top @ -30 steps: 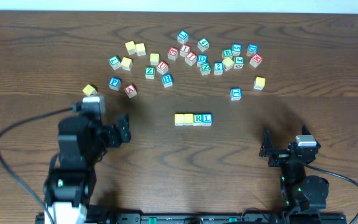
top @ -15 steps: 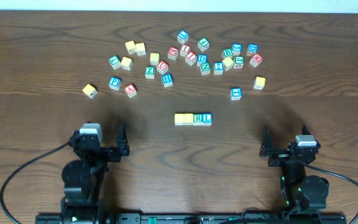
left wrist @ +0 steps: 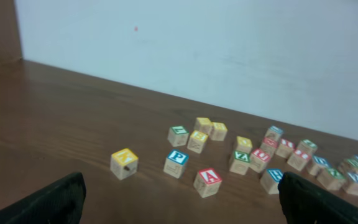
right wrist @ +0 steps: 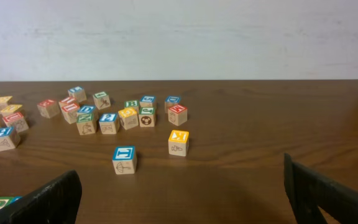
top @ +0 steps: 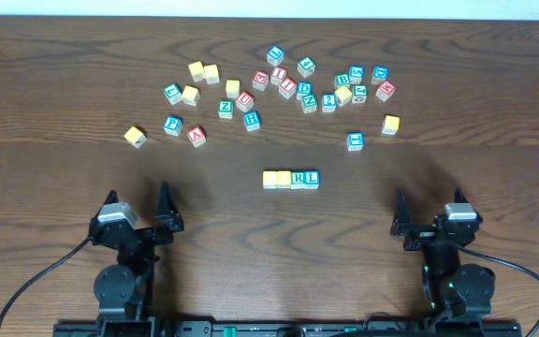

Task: Spell out CORL

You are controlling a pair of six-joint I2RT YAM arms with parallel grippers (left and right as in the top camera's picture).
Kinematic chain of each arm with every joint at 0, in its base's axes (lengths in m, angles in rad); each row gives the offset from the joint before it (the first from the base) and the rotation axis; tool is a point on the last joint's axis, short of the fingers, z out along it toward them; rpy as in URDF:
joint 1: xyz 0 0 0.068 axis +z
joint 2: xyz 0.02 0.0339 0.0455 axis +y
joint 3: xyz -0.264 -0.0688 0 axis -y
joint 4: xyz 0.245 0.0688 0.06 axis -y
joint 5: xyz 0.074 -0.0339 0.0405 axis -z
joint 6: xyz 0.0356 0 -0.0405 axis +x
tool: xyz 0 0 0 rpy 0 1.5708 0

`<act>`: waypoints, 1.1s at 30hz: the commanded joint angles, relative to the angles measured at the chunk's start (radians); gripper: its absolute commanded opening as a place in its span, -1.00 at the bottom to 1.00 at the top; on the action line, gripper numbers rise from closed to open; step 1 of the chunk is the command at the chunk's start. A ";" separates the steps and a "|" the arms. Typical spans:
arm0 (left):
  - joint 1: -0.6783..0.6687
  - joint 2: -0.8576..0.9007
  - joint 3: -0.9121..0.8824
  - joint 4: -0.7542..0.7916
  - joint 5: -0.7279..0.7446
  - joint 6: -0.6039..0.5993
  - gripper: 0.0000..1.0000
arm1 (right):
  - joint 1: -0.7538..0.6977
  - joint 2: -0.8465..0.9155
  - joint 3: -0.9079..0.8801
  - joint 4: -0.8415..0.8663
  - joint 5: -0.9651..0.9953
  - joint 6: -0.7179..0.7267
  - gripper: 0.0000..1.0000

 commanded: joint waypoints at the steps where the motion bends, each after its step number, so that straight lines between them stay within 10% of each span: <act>1: 0.023 -0.011 -0.006 -0.050 -0.039 -0.052 0.95 | -0.006 -0.006 -0.002 -0.005 0.005 -0.014 0.99; 33: 0.025 -0.007 -0.006 -0.123 -0.038 -0.013 0.95 | -0.006 -0.006 -0.002 -0.005 0.005 -0.014 0.99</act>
